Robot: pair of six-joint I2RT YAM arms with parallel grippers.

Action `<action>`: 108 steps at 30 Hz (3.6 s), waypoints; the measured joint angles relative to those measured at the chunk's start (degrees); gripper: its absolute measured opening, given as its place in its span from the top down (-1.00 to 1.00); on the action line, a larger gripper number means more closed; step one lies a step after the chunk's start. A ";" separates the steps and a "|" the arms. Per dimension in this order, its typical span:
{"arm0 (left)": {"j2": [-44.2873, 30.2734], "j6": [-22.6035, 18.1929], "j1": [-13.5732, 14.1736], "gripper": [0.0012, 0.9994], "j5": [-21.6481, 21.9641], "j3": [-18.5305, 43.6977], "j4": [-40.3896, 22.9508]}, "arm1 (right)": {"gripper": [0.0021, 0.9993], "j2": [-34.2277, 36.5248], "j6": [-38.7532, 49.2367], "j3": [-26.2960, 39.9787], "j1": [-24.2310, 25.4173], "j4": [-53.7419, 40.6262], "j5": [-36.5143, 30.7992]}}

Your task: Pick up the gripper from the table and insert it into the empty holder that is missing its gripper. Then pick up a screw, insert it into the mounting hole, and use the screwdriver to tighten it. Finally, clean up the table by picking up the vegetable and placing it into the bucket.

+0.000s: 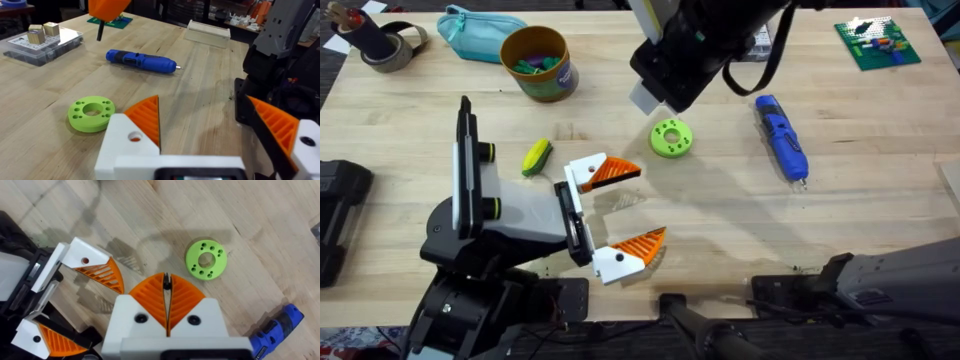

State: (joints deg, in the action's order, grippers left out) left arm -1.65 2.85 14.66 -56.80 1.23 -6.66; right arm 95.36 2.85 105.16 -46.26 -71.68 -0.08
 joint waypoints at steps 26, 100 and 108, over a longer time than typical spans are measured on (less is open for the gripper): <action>0.00 0.07 0.00 -0.98 -0.02 0.00 0.00 | 0.98 0.17 3.87 6.56 -9.44 -7.08 2.99; 0.00 0.09 0.00 -0.98 -0.02 0.00 0.00 | 0.98 12.41 29.65 17.05 -14.85 -12.79 2.89; 0.00 0.20 0.00 -0.98 -0.02 0.00 0.00 | 0.98 12.39 30.01 17.05 -14.58 -12.55 2.89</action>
State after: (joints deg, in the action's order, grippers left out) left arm -1.65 3.05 14.66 -56.82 1.23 -6.66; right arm 107.74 32.86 122.21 -60.84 -84.23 2.81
